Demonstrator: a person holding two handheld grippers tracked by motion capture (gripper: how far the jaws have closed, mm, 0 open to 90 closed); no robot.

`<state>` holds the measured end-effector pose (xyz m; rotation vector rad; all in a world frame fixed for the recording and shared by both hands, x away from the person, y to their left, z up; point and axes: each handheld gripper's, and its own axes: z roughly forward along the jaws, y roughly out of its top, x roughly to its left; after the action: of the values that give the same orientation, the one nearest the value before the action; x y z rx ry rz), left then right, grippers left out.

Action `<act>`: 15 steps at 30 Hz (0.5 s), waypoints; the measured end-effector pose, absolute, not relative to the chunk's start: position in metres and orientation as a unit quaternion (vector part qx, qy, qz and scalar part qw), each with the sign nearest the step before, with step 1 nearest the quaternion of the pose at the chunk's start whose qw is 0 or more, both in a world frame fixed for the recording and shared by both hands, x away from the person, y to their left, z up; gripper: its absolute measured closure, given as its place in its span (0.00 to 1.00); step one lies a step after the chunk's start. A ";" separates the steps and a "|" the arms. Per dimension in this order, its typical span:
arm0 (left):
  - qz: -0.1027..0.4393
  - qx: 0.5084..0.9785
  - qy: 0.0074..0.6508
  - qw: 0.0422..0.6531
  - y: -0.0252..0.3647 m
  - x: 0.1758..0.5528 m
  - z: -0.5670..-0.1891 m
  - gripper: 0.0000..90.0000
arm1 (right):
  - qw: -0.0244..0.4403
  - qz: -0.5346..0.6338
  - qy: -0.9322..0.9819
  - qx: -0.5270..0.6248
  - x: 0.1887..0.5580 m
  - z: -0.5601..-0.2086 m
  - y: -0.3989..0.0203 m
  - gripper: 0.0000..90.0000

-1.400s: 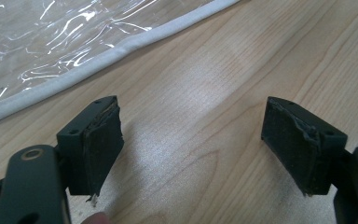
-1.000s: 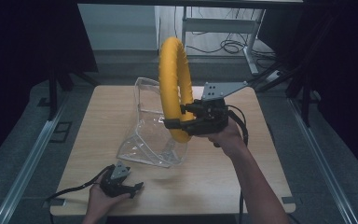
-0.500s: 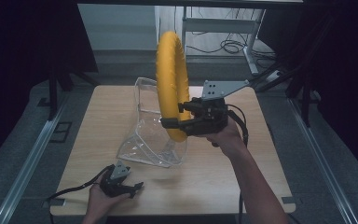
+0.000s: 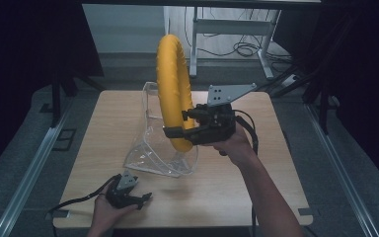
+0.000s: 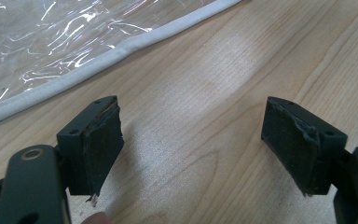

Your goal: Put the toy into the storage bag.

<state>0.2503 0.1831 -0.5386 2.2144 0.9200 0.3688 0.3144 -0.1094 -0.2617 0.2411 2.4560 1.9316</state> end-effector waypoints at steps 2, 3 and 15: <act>0.143 0.855 0.355 0.350 0.183 0.250 -0.539 0.23 | -0.001 0.617 0.783 0.076 0.316 -0.264 -0.108 0.56; 0.142 0.855 0.355 0.350 0.183 0.250 -0.539 0.23 | -0.001 0.616 0.784 0.076 0.316 -0.264 -0.108 0.56; 0.141 0.857 0.354 0.347 0.183 0.251 -0.539 0.23 | -0.035 0.606 0.791 0.075 0.325 -0.278 -0.101 0.56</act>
<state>0.2505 0.1831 -0.5389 2.2221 0.9195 0.3660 0.3247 -0.1007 -0.2779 0.2413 2.5415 1.9481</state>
